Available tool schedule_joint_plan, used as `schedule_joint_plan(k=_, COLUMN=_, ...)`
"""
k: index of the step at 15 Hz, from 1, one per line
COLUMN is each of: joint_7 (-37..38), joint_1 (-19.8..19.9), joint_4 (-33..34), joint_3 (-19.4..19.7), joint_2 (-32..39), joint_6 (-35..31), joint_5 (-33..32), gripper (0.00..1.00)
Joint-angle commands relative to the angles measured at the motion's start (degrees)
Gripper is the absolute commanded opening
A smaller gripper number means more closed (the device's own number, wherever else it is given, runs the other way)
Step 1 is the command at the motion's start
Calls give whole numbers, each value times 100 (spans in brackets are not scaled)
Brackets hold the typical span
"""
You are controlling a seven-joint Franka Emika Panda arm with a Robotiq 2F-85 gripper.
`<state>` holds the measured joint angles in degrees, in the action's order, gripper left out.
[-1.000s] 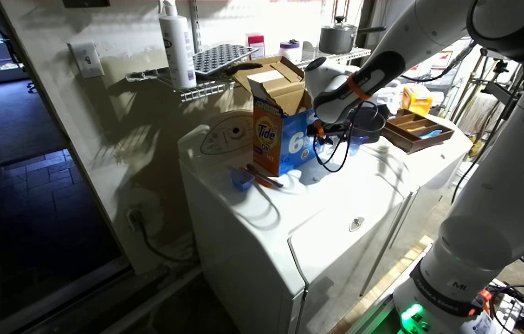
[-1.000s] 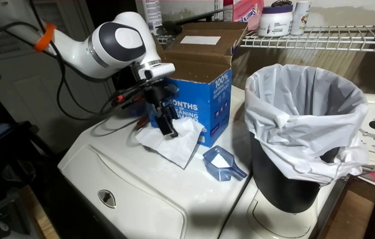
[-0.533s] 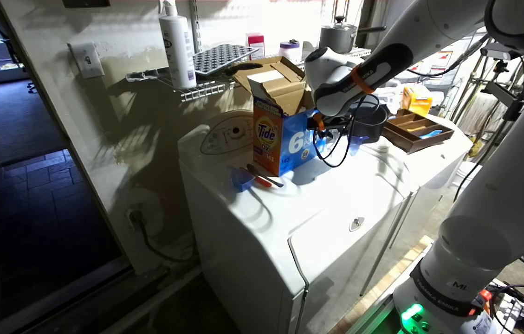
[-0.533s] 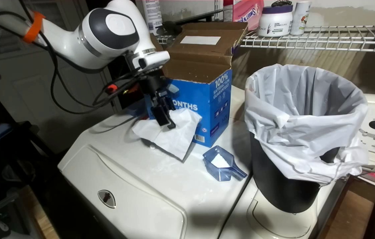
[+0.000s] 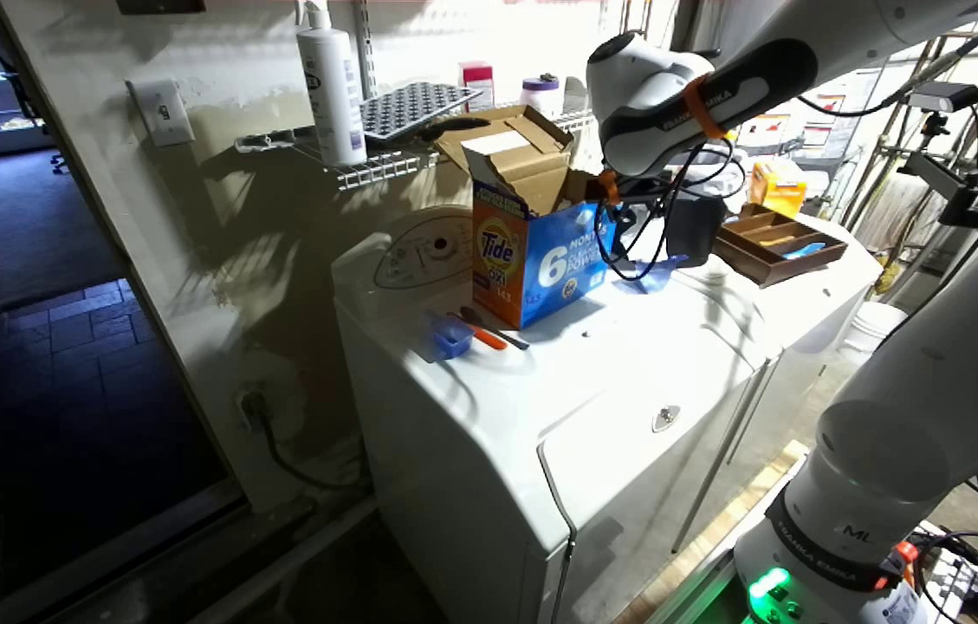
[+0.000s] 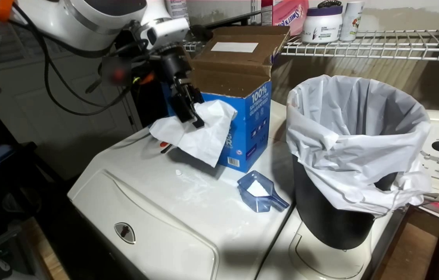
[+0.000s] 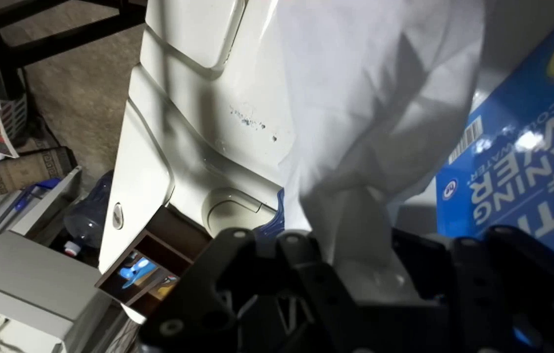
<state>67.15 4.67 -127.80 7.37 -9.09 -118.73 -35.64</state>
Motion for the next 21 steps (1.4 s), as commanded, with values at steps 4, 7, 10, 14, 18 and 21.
schedule_joint_plan(k=4, joint_7=66, joint_1=406, joint_4=692, joint_3=-115, joint_2=-379, joint_6=192, joint_5=-72, gripper=0)
schedule_joint_plan(k=7, joint_7=101, joint_1=535, joint_4=1129, joint_3=-118, joint_2=-315, joint_6=154, joint_5=-56, gripper=0)
schedule_joint_plan(k=10, joint_7=167, joint_1=626, joint_4=1571, joint_3=-79, joint_2=-147, joint_6=5, joint_5=-33, gripper=0)
schedule_joint_plan(k=14, joint_7=331, joint_1=728, joint_4=2039, joint_3=-7, joint_2=227, joint_6=-380, joint_5=-42, gripper=0)
schedule_joint_plan(k=18, joint_7=642, joint_1=899, joint_4=2512, joint_3=202, joint_2=687, joint_6=-574, joint_5=-100, gripper=0)
schedule_joint_plan(k=21, joint_7=898, joint_1=1009, joint_4=2795, joint_3=433, joint_2=959, joint_6=-722, joint_5=-100, gripper=0)
